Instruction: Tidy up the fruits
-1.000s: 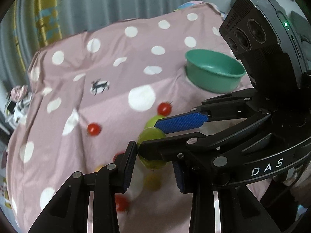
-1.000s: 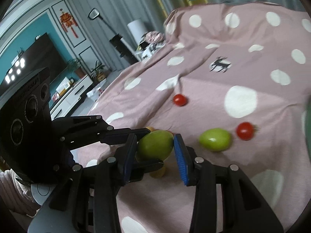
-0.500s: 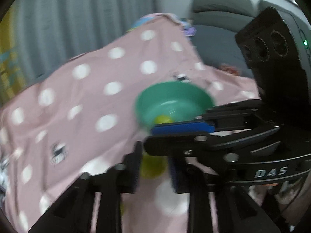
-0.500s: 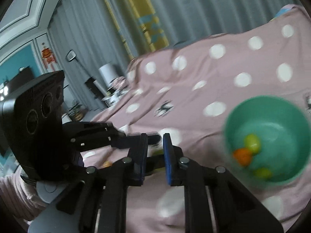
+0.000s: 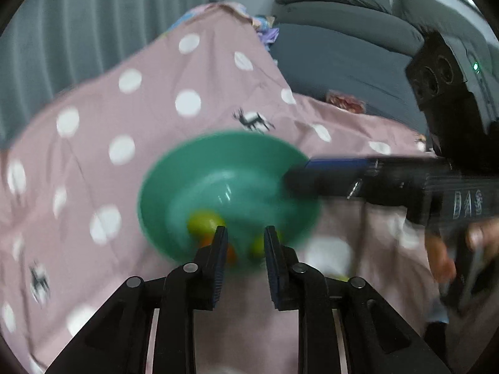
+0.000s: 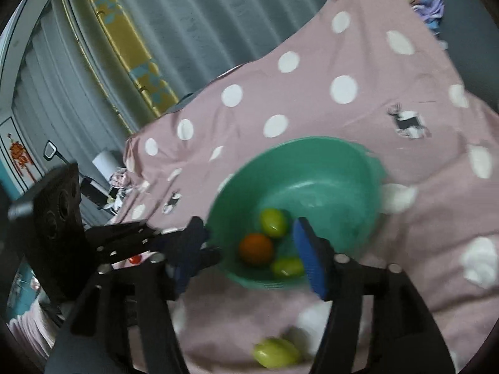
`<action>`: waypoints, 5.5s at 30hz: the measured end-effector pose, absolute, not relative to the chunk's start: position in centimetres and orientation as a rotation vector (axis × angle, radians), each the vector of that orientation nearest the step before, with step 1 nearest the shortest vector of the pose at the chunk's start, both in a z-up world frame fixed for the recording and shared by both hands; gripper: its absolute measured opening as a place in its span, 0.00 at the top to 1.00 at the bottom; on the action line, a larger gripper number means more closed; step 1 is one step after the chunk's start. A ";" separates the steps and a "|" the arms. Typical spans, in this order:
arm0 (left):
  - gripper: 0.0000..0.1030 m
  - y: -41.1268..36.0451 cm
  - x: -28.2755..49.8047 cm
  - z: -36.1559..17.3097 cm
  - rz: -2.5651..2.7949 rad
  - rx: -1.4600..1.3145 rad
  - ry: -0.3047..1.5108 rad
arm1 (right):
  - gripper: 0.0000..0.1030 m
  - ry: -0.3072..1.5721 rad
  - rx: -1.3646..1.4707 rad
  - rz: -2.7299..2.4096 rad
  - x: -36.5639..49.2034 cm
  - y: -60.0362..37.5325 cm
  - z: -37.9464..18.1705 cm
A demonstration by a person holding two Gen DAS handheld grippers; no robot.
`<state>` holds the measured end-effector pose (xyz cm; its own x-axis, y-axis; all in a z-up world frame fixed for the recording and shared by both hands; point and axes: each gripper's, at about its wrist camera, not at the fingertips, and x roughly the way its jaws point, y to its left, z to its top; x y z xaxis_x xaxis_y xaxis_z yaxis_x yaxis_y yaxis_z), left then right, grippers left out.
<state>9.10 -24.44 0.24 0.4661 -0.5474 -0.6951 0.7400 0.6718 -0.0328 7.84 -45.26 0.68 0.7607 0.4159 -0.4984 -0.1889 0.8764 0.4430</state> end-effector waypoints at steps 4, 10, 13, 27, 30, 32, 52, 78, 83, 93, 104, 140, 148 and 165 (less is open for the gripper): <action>0.54 -23.1 6.7 0.0 -0.872 0.200 0.789 | 0.39 0.602 0.412 0.307 4.0 -46.5 0.7; 0.38 -24.3 4.9 -1.5 -0.894 0.231 0.831 | 0.40 0.720 0.388 0.323 2.2 -45.5 -2.7; 0.38 -25.5 4.6 -2.6 -0.909 0.257 0.856 | 0.41 0.798 0.369 0.329 2.9 -44.9 -4.8; 0.39 -29.0 8.5 -6.1 -0.856 0.247 1.014 | 0.62 0.920 0.433 0.374 7.7 -44.5 -8.0; 0.39 -29.3 8.2 -5.8 -0.851 0.325 0.973 | 0.62 0.946 0.393 0.388 8.3 -44.2 -8.0; 0.39 -29.8 8.5 -5.8 -0.861 0.347 0.968 | 0.60 0.962 0.392 0.399 8.8 -44.2 -8.1; 0.67 -26.2 4.5 -0.1 -0.836 0.438 0.774 | 0.63 0.769 0.329 0.512 4.2 -41.9 -2.1; 0.01 -6.2 2.8 2.5 -0.440 -0.096 0.707 | 0.30 0.618 0.630 0.547 2.8 -39.3 -1.9; 0.01 0.5 -1.4 -0.1 -0.272 -0.148 0.733 | 0.30 0.703 0.434 0.645 2.2 -31.6 -2.8; 0.01 3.7 -6.8 -3.9 -0.255 -0.065 0.846 | 0.30 0.861 0.256 0.696 -0.3 -22.4 -5.8; 0.01 5.5 -10.5 -3.1 -0.342 -0.214 0.796 | 0.31 0.858 0.045 0.549 -5.1 -20.4 -2.8; 0.01 -3.0 7.2 -5.9 -0.600 0.059 0.992 | 0.31 1.090 0.336 0.479 11.2 -20.1 -7.9; 0.20 -4.9 9.5 -7.5 -0.594 0.087 1.040 | 0.43 1.128 0.329 0.511 12.8 -19.2 -9.2; 0.55 -5.8 9.5 -7.4 -0.633 0.124 1.023 | 0.57 1.082 0.285 0.545 12.4 -18.4 -8.8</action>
<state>9.48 -5.76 -7.42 0.3605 -0.4339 -0.8257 0.5458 0.8160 -0.1905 12.40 -18.38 -8.84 0.3564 0.5503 -0.7551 -0.2796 0.8340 0.4758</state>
